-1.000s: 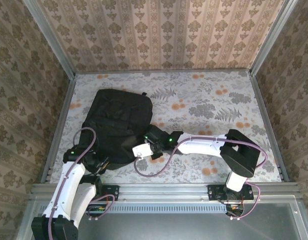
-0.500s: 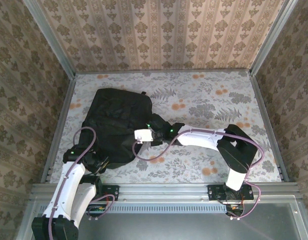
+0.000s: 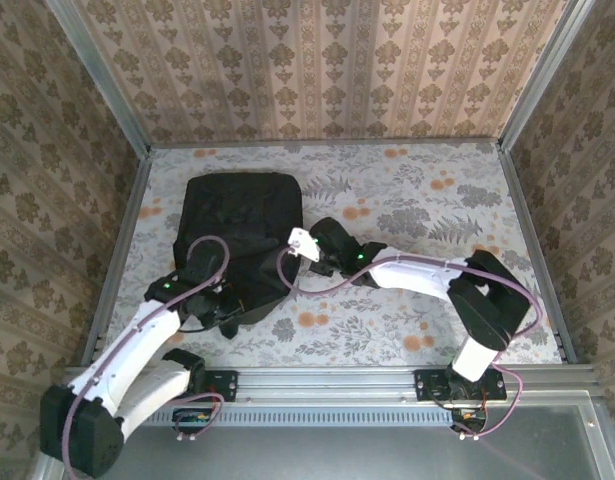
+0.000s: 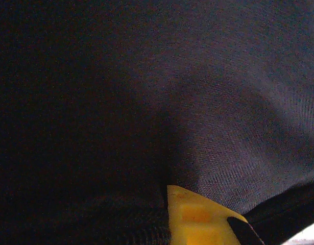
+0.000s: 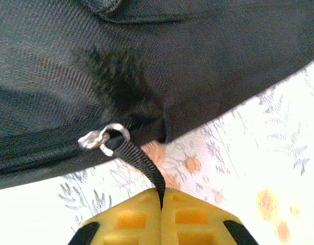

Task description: Pack books, pencil case, and school supplies into a backpack

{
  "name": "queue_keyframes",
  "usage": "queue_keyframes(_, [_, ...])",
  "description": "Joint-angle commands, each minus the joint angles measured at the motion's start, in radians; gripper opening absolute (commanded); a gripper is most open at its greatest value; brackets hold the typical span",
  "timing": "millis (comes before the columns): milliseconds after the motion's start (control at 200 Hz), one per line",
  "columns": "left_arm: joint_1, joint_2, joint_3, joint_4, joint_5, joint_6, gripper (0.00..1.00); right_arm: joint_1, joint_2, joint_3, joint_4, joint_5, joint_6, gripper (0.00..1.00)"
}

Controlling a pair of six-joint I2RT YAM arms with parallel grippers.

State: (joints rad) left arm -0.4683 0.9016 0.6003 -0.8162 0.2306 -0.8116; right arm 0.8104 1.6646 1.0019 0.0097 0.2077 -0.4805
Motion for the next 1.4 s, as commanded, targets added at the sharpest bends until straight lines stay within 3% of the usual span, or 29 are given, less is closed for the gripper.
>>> queue_keyframes(0, [-0.108,0.06,0.091,0.112,0.068,0.106,0.02,-0.019,-0.089,-0.069,0.069,0.02,0.158,0.0])
queue_keyframes(490, [-0.472,0.357,0.317,0.202,0.139,0.175,0.0,-0.072,-0.49,-0.403,0.154,0.053,0.434,0.0])
queue_keyframes(755, [-0.561,0.49,0.421,0.177,0.173,0.203,0.0,-0.082,-0.661,-0.471,0.06,0.118,0.482,0.0])
queue_keyframes(785, [-0.561,0.491,0.416,0.182,0.185,0.201,0.0,-0.082,-0.677,-0.478,0.055,0.124,0.49,0.09])
queue_keyframes(850, [-0.563,0.486,0.405,0.183,0.196,0.189,0.0,-0.083,-0.713,-0.498,0.061,0.13,0.504,0.4])
queue_keyframes(920, [-0.563,0.473,0.389,0.192,0.206,0.177,0.0,-0.082,-0.753,-0.505,0.056,0.111,0.509,0.56])
queue_keyframes(995, [-0.565,0.467,0.373,0.208,0.22,0.164,0.0,-0.082,-0.796,-0.491,0.035,0.045,0.504,0.65])
queue_keyframes(1225, [-0.584,0.536,0.398,0.23,0.294,0.186,0.18,-0.088,-0.881,-0.421,0.008,0.004,0.529,0.82])
queue_keyframes(1290, [-0.586,0.557,0.42,0.205,0.302,0.202,0.26,-0.088,-0.878,-0.393,-0.008,0.016,0.533,0.88])
queue_keyframes(1325, [-0.586,0.559,0.427,0.196,0.31,0.214,0.31,-0.091,-0.876,-0.381,-0.012,0.028,0.534,0.99])
queue_keyframes(1395, [-0.58,0.534,0.429,0.191,0.316,0.241,0.46,-0.092,-0.879,-0.359,-0.028,0.044,0.521,1.0])
